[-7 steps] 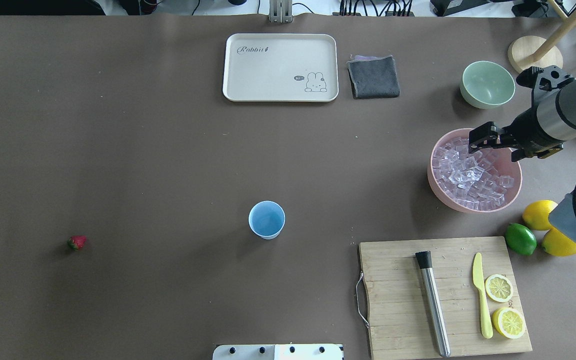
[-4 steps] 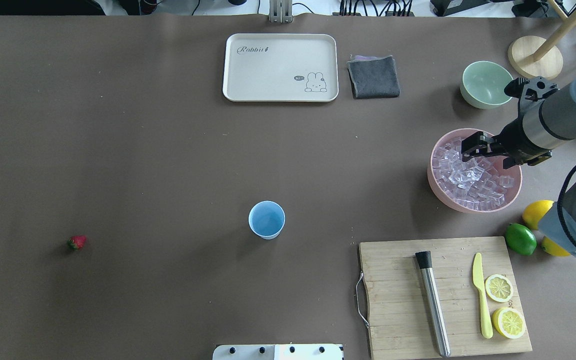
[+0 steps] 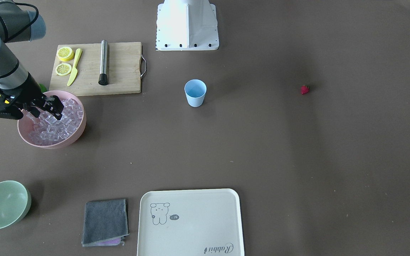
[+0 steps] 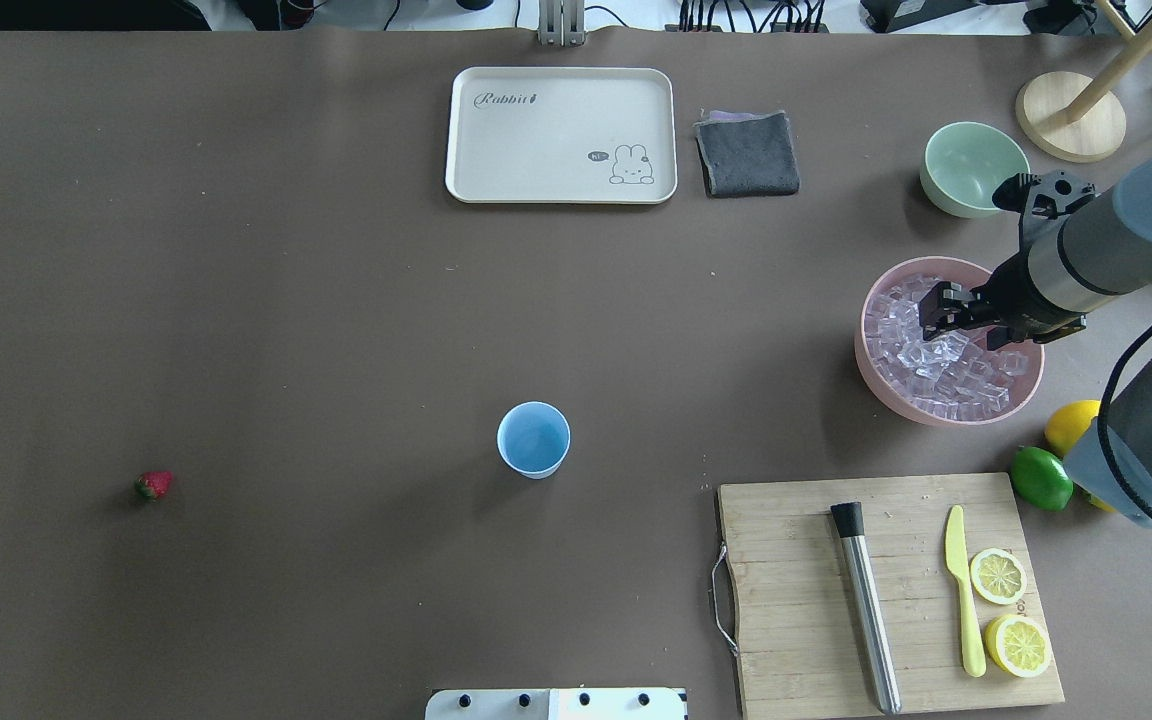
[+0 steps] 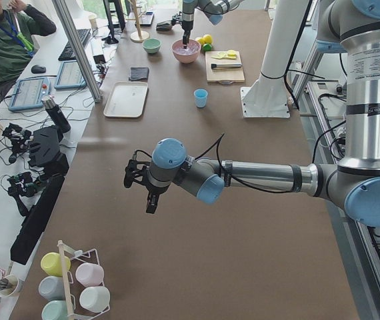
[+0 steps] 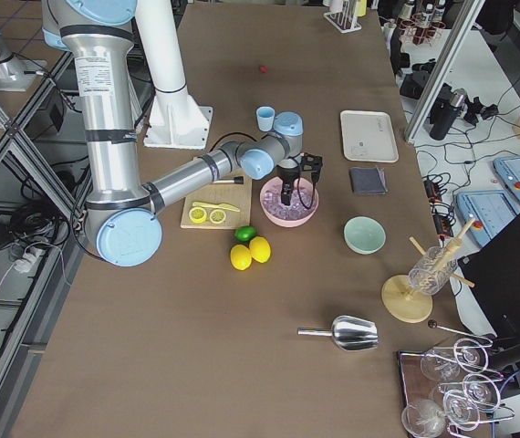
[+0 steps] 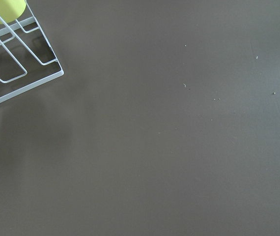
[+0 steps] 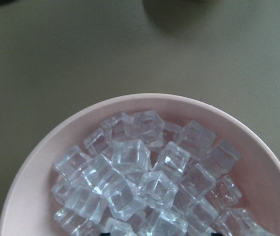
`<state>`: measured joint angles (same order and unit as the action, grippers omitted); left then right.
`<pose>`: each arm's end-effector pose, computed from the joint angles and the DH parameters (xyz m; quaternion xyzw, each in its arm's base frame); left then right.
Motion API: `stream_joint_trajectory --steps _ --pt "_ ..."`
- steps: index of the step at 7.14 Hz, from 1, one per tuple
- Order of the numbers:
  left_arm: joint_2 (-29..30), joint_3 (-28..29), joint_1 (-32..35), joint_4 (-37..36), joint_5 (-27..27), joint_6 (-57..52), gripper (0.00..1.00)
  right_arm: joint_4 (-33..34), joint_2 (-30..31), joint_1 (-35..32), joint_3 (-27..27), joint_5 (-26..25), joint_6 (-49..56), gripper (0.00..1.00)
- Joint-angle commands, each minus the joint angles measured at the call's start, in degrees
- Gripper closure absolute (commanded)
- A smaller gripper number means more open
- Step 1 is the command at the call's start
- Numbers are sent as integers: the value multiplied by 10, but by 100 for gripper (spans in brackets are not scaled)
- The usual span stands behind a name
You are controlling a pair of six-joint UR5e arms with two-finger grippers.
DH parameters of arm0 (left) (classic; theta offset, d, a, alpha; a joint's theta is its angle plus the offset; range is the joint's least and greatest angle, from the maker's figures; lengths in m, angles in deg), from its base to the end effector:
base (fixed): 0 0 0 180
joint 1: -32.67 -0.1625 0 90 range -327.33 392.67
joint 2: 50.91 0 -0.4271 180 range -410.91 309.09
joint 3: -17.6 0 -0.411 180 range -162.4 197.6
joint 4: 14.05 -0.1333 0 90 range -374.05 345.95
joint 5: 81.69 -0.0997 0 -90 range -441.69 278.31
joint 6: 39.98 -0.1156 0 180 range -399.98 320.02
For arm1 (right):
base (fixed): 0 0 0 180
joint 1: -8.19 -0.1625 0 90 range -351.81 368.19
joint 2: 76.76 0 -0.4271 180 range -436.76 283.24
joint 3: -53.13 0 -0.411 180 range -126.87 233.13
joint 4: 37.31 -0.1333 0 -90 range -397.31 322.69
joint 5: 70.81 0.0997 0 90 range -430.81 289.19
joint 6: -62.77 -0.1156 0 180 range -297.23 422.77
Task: Put ice and strawberries in cup
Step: 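Lower the right gripper into the ice and grasp an ice cube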
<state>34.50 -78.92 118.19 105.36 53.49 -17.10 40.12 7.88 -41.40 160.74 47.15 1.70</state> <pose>-0.0118 -0.5066 0.5921 0.1548 0.4183 -0.0397 0.8941 -0.3020 -0.4768 0.4525 0.0093 -0.3749 0.0932 0.9223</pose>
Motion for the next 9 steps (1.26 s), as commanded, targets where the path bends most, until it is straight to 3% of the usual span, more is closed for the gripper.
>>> stream_joint_trajectory --steps 1,3,5,6,7,8,9 --pt "0 -1 0 0 0 -1 2 0 -1 4 -10 -5 0 26" --pt "0 0 0 0 0 -2 2 0 -2 6 -10 -5 0 31" --pt "0 0 0 -1 -1 -2 2 0 -3 9 -14 -9 1 68" --pt "1 0 0 -1 -1 -1 2 0 -4 10 -15 -9 2 80" --pt "1 0 0 -1 -1 -2 2 0 -4 10 -16 -9 2 83" --pt "1 0 0 0 -1 -2 2 0 -4 10 -15 -9 2 96" --pt "1 0 0 0 -1 -2 2 0 -9 10 -11 -5 4 100"
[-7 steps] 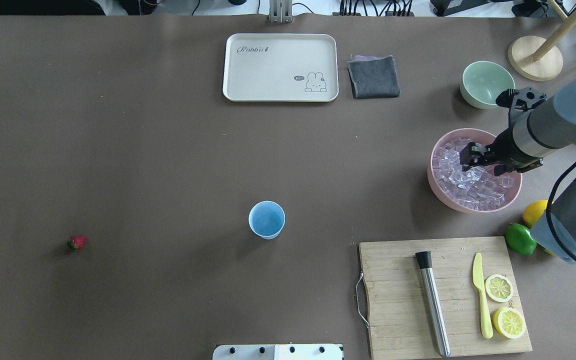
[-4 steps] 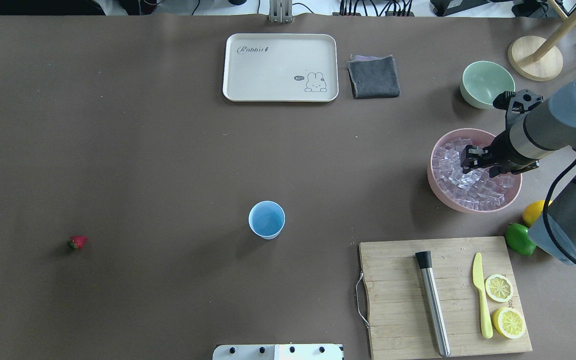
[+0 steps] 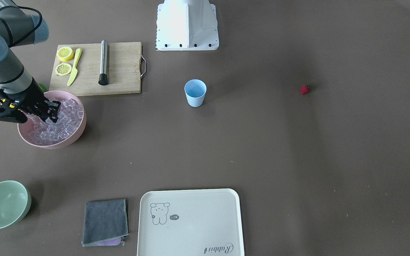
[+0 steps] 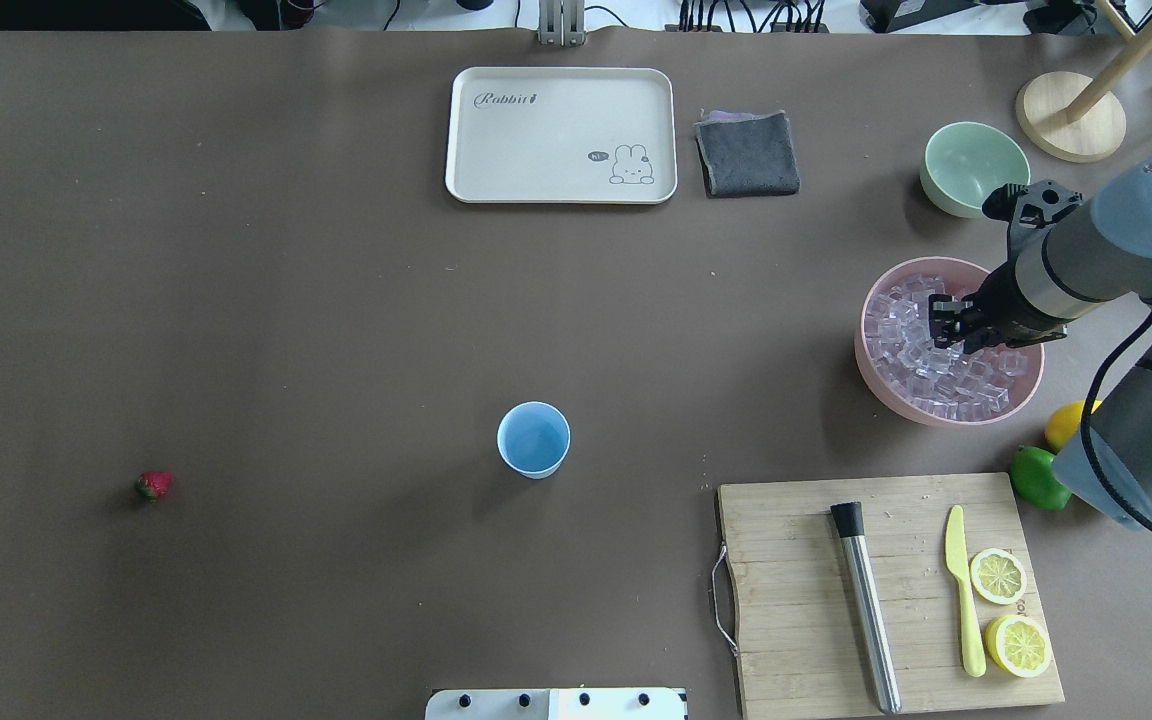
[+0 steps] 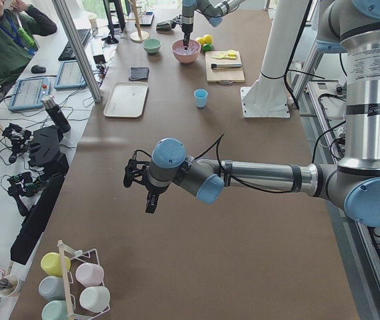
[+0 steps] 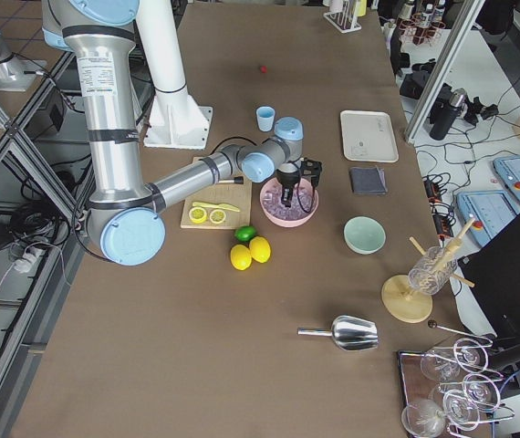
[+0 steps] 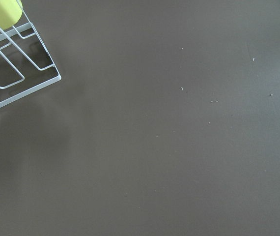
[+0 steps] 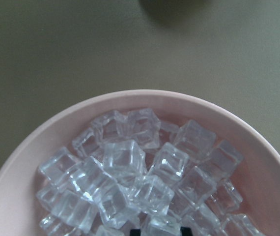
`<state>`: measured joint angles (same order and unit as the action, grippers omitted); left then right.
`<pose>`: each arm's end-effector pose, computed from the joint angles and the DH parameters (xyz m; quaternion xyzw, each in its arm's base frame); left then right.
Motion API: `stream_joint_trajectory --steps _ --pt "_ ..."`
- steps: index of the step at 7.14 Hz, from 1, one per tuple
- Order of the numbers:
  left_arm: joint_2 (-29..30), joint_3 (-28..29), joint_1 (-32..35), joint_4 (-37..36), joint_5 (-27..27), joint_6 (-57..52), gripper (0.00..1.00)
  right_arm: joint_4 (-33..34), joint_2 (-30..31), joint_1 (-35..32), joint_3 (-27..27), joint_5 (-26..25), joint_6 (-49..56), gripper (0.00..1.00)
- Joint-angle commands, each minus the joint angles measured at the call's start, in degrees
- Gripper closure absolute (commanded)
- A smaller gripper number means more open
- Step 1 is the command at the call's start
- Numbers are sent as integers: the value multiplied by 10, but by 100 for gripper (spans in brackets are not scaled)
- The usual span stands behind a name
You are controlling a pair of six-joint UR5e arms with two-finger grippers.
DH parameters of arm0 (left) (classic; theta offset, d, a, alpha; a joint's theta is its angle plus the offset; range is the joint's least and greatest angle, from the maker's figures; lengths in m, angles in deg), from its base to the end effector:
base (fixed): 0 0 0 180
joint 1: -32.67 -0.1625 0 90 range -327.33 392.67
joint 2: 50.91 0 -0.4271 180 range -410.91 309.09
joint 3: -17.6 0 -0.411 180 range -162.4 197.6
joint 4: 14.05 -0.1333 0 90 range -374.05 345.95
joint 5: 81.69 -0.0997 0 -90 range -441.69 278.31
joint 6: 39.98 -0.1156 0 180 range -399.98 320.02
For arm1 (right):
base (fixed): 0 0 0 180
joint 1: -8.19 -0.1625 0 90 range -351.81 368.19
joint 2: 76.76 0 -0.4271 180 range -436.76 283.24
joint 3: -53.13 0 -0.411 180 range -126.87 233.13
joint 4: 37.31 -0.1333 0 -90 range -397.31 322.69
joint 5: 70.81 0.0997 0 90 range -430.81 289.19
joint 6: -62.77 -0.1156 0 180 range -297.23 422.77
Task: Put ice and strawberries in cup
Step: 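Lower the right gripper into the ice and grasp an ice cube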
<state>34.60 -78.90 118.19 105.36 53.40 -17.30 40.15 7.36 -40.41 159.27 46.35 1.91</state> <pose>-0.0118 -0.5074 0.5915 0.1564 0.4175 -0.0381 0.8943 -0.3134 -0.4772 0.4614 0.0066 -0.3655 0.0881 0.9266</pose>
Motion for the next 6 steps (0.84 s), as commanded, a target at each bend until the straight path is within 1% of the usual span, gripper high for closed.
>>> stream_joint_trajectory --steps 1,2,3,4,5,6 --pt "0 0 0 -1 0 0 2 1 -7 -11 15 10 6 100" --pt "0 0 0 0 1 0 2 10 -5 -34 34 33 7 100" --pt "0 -1 0 0 1 0 2 11 -4 -66 46 70 7 100" --pt "0 -1 0 0 1 1 2 12 -6 -64 60 76 7 100" --pt "0 -3 0 -1 2 1 2 12 -38 -53 57 69 0 100" --pt "-2 -1 0 -1 2 1 2 31 -74 -33 56 63 -4 100"
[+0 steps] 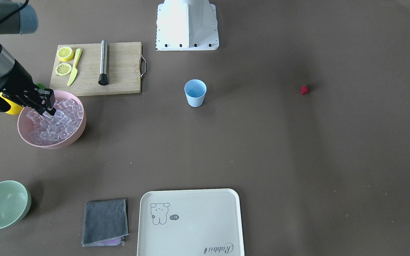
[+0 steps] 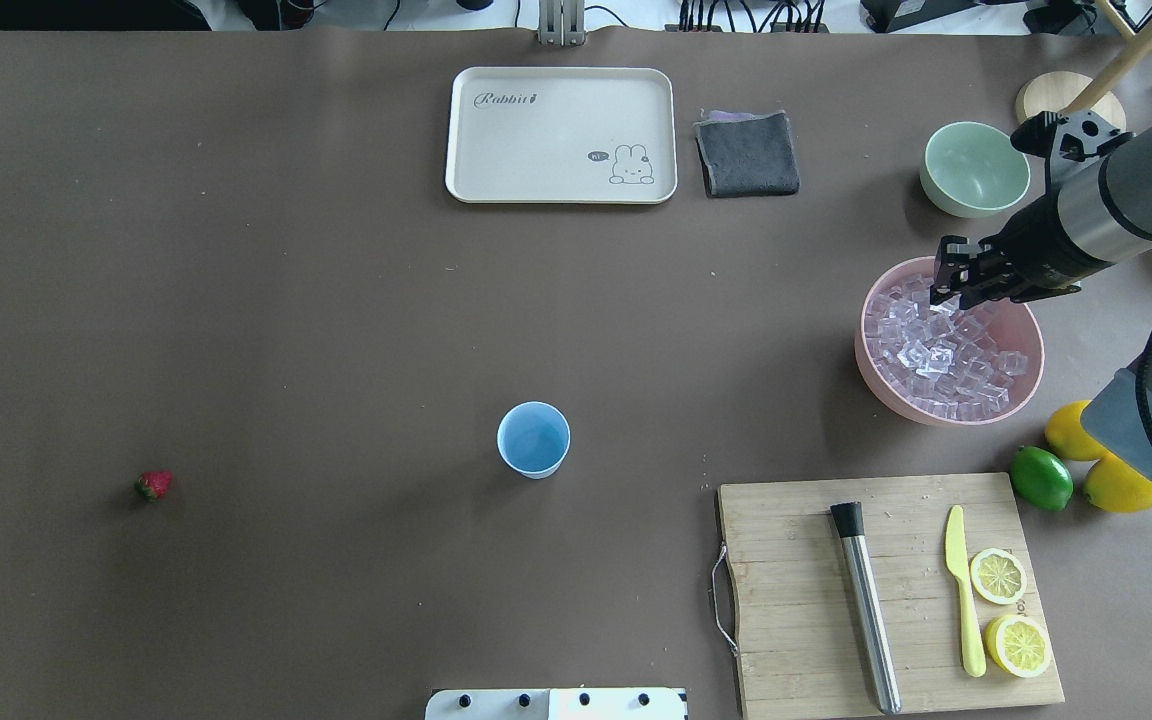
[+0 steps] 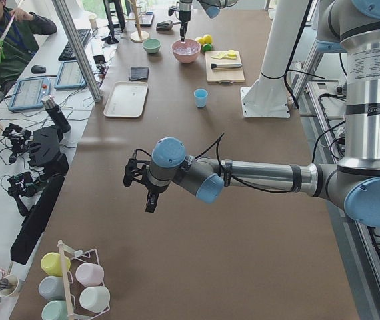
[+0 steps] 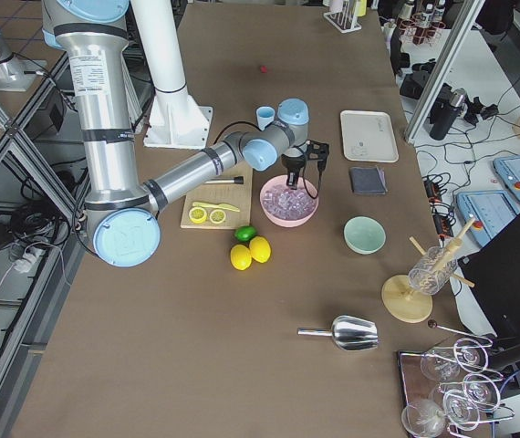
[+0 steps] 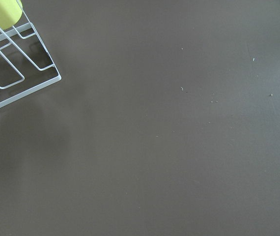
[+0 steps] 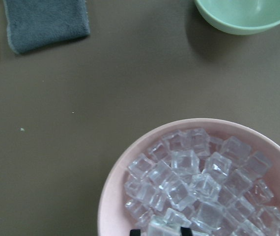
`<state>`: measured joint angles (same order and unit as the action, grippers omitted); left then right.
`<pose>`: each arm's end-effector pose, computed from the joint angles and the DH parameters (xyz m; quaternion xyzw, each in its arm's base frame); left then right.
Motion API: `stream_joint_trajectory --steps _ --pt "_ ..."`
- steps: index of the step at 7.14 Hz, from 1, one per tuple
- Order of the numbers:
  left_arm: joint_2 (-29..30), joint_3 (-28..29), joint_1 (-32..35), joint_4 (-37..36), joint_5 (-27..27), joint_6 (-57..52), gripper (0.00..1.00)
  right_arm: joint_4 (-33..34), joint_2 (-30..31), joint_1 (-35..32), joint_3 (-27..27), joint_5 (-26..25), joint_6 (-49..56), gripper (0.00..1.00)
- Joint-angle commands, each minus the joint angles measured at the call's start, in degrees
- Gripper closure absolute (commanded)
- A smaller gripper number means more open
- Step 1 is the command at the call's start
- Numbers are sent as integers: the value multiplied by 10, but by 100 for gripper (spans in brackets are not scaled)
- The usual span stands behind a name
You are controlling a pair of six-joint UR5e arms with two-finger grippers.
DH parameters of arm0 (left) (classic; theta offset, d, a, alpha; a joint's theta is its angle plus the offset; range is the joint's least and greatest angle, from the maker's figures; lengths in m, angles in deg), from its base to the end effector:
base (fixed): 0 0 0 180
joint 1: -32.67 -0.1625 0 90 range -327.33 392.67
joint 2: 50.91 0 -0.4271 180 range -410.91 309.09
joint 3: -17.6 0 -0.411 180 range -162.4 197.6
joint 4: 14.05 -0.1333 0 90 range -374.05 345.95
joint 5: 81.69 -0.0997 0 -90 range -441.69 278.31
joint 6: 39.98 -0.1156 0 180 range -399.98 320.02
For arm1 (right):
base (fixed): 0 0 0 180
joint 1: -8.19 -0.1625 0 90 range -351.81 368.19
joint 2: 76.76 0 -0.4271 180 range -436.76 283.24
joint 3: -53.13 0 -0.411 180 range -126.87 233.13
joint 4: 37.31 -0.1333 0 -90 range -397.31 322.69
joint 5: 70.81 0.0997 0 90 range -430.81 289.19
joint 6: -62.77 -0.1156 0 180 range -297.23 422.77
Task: Put ice and strawberries in cup
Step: 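Carry the ice cube with the right gripper over the blue cup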
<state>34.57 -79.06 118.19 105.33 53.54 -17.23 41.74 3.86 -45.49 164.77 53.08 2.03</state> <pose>-0.0117 -0.5071 0.5902 0.1566 0.4187 -0.0379 0.8937 -0.2763 -0.4921 0.3768 0.0230 -0.4369 0.0869 0.8950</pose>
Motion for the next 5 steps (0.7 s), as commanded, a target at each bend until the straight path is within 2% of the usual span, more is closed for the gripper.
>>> stream_joint_trajectory --steps 1,3,4,5 --pt "-1 2 0 -1 0 0 2 35 -77 42 1 -16 -11 100" --pt "-7 0 0 0 0 1 2 37 -158 117 -3 -58 -105 100" --pt "-8 0 0 0 0 1 2 35 -167 147 -2 -74 -111 100" --pt "-6 5 0 -1 -1 -1 2 34 -201 194 -11 -124 -152 100"
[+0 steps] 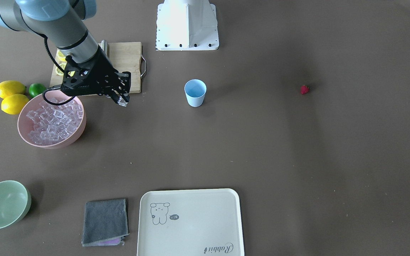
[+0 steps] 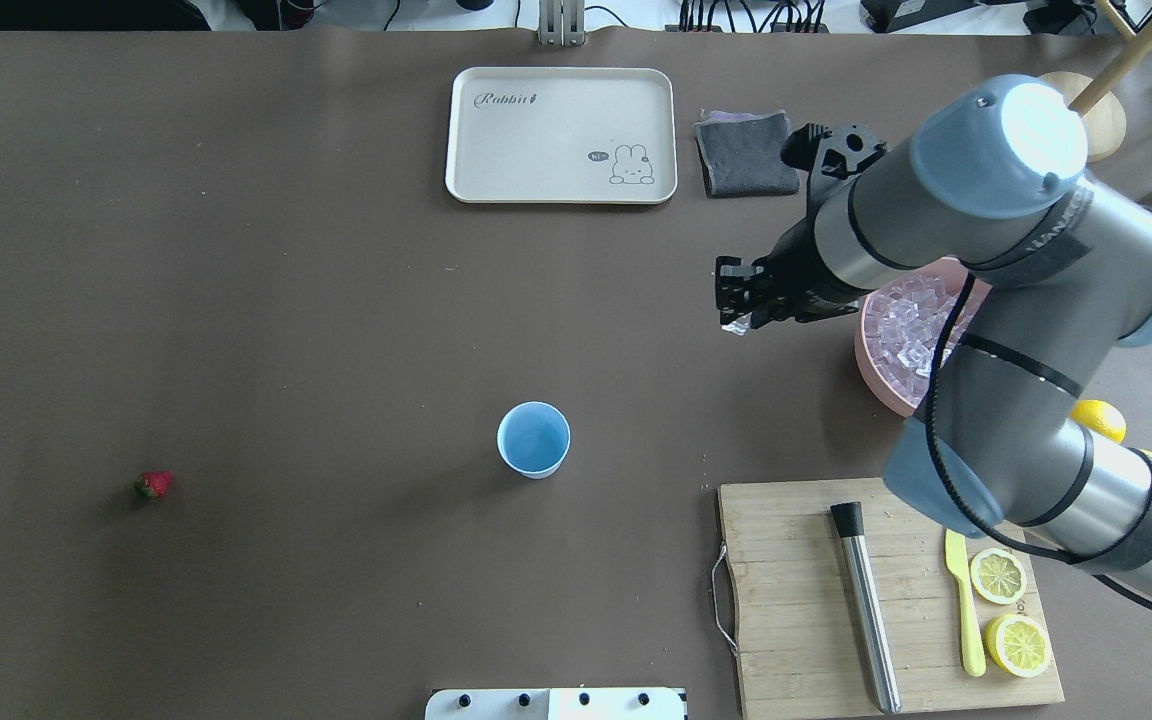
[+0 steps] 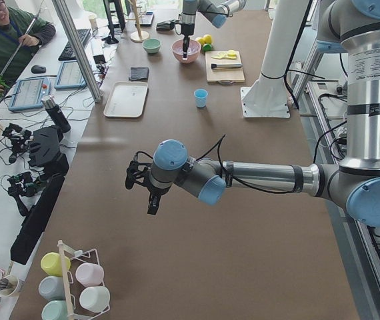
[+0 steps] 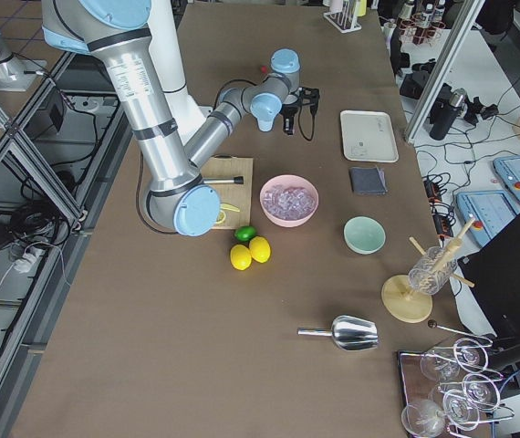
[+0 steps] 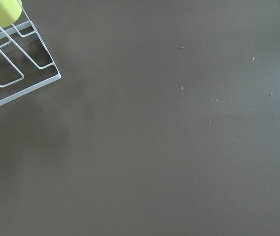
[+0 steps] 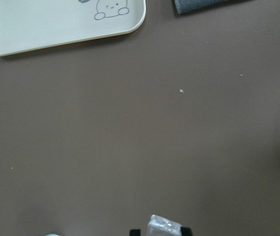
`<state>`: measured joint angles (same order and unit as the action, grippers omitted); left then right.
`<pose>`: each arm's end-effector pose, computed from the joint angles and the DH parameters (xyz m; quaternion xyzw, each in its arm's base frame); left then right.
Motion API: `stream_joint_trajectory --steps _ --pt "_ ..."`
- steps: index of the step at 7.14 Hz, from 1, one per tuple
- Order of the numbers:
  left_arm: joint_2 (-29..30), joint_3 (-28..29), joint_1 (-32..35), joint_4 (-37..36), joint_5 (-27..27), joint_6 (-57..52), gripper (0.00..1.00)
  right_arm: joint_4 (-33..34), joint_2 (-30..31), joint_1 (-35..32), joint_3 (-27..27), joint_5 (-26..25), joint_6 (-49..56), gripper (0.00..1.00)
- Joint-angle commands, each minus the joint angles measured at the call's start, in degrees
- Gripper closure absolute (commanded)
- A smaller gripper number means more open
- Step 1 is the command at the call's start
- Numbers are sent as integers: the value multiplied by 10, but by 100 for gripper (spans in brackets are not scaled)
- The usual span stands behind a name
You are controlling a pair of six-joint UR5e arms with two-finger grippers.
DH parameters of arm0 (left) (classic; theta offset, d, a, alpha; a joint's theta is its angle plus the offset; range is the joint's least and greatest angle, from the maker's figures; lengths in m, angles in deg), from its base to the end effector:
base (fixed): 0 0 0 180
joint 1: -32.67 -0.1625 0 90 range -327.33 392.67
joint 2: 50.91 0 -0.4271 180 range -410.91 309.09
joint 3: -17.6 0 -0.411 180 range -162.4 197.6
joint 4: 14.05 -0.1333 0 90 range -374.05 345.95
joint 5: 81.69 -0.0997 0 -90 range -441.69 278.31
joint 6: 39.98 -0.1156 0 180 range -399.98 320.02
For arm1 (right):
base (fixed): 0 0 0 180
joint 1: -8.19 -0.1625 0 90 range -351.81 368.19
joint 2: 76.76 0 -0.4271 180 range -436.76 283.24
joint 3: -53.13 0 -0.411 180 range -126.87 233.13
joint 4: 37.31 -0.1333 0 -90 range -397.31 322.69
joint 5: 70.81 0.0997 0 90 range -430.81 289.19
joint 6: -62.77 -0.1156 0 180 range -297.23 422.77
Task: Put ice and strawberries in cup
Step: 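Carry the ice cube with the right gripper over the blue cup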
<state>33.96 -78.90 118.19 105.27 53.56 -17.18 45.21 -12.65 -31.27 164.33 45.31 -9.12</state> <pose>-0.0120 -0.5024 0.5972 0.1499 0.4181 -0.0412 0.8950 -0.4176 -0.4505 0.2246 0.0390 -0.4881 0.0586 0.8700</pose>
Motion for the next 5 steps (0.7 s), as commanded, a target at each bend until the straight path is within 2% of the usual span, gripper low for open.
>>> stream_joint_trajectory --steps 1,3,4,5 --pt "0 6 0 0 0 0 2 -1 -65 88 -24 -81 -60 100" --pt "0 7 0 -1 -1 0 2 -4 -124 150 -68 -149 -74 100" --pt "5 14 0 -1 -1 -1 2 -4 -156 164 -102 -161 -82 100" --pt "6 14 0 -1 -1 -1 2 -5 -161 172 -109 -166 -83 100"
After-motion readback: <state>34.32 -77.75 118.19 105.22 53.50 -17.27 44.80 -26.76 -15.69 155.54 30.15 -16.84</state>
